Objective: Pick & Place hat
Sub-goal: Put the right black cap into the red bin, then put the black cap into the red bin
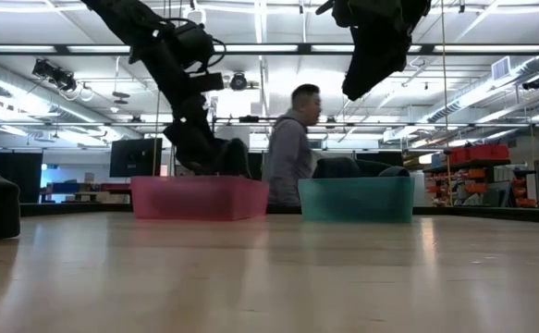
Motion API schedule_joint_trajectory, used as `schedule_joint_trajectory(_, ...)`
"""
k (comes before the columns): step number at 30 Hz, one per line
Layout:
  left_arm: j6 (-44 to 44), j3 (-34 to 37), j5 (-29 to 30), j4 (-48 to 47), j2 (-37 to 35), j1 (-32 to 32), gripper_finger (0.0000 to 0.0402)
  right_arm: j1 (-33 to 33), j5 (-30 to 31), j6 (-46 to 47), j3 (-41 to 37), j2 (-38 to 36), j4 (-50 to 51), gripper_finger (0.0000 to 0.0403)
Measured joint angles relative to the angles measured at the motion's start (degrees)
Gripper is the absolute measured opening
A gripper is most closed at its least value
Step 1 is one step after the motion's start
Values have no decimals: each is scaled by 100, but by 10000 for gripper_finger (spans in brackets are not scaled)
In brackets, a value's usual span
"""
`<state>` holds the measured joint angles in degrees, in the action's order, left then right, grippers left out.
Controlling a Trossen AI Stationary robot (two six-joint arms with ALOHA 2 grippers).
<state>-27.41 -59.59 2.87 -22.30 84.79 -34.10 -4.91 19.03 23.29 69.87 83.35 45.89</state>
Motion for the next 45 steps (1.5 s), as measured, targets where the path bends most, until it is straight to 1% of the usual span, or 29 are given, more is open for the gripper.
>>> schedule_joint_trajectory(2, 42, 0, 100, 44, 114, 38, 16, -2, 0, 2, 0, 0, -11, 150)
schedule_joint_trajectory(5, 16, 0, 634, 84, 256, 53, 16, -2, -2, 27, 0, 0, -22, 150)
schedule_joint_trajectory(7, -172, 0, 922, 116, 303, 38, 17, -2, -4, 26, 0, 0, -22, 150)
schedule_joint_trajectory(11, -411, 0, 834, 365, 337, 12, 17, -2, -2, 24, 0, 0, -28, 150)
schedule_joint_trajectory(16, 4, 0, 553, 417, 337, 17, 18, -2, -2, 22, 0, 0, -91, 150)
schedule_joint_trajectory(19, 134, 0, 544, 249, 337, 19, 23, -2, -2, 22, 0, 0, -129, 150)
schedule_joint_trajectory(22, 297, 0, 542, 192, 337, 17, 50, -2, -3, 22, 0, 0, -135, 150)
schedule_joint_trajectory(29, 601, -19, 546, 184, 337, 85, 141, -2, -4, 22, 0, 0, -135, 150)
schedule_joint_trajectory(31, 675, -128, 544, -40, 307, 179, 158, -2, -4, 22, 0, 0, -139, 150)
schedule_joint_trajectory(33, 699, -318, 541, -461, 212, 336, 166, -2, -4, 22, 0, 0, -186, 150)
schedule_joint_trajectory(37, 971, -812, 448, -1550, -34, 756, 165, -2, -4, 22, 0, 0, -295, 150)
schedule_joint_trajectory(40, 1528, -1012, 40, -2206, -337, 1121, 156, -2, -4, 22, 0, 0, -305, 150)
schedule_joint_trajectory(43, 1973, -973, -413, -2576, -631, 1529, 146, -2, -4, 22, 0, 0, -305, 150)
schedule_joint_trajectory(45, 2355, -871, -511, -2895, -828, 1851, 141, -2, -4, 20, 0, 0, -291, 150)
